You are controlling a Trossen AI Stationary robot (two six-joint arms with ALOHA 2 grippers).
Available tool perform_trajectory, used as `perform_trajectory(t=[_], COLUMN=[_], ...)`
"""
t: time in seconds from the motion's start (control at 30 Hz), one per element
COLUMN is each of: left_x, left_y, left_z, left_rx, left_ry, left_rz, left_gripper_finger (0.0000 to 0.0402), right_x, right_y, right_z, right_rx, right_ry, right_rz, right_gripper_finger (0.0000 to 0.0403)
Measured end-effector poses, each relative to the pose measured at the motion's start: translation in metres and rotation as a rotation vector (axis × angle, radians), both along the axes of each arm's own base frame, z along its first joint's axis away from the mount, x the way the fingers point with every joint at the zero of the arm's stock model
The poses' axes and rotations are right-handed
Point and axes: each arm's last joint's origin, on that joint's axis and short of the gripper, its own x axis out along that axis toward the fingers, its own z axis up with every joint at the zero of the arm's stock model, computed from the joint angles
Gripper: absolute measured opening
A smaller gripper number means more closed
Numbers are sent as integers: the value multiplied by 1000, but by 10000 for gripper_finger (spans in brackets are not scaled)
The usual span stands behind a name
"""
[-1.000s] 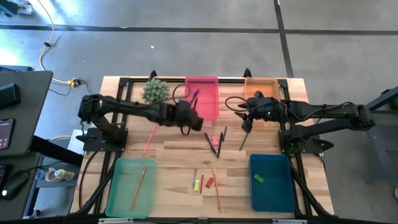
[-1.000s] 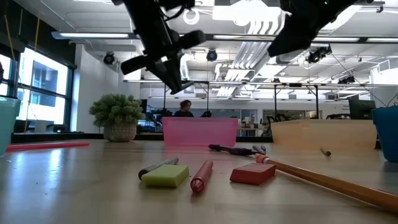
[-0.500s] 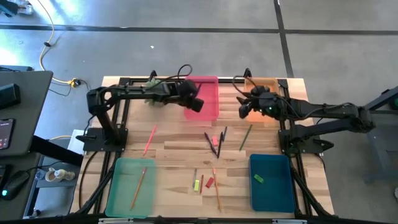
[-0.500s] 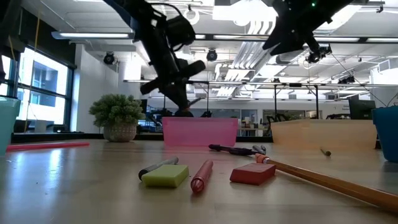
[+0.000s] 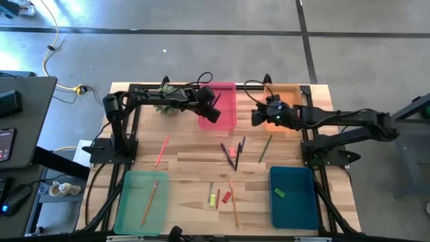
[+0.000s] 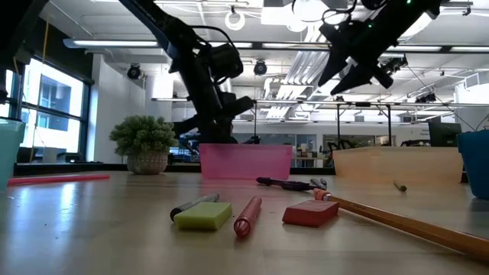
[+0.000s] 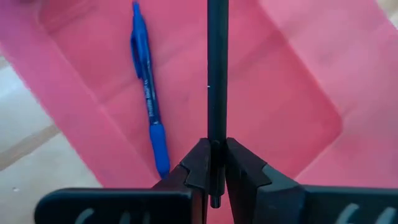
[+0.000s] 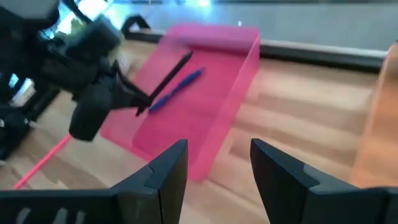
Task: Sort crayons/erasers/pens/pencils in bins
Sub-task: Put the left black pen into the red bin, then put the blue crayon into the orange bin
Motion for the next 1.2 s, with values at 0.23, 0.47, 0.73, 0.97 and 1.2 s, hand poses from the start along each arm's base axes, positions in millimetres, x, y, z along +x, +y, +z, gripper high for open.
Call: perform_trajectory(t=[0.23, 0.47, 0.73, 0.97, 1.2], left_x=[0, 0, -2, -8, -24], left_y=[-1, -1, -1, -6, -20], left_z=[-1, -1, 4, 34, 76], left_rx=[-3, 14, 27, 64, 49], left_ry=[10, 27, 27, -51, -161], left_rz=[-10, -92, -142, -173, -258], left_gripper_finger=[34, 80, 136, 138, 129], right_x=[15, 21, 25, 31, 37], right_y=[5, 14, 28, 32, 32], right_z=[-24, -38, -39, -22, -3], right_rx=[155, 293, 322, 288, 317], right_ry=[45, 84, 97, 64, 115], right_rz=[-13, -3, 61, 81, 68], right_gripper_finger=[165, 165, 165, 165, 165])
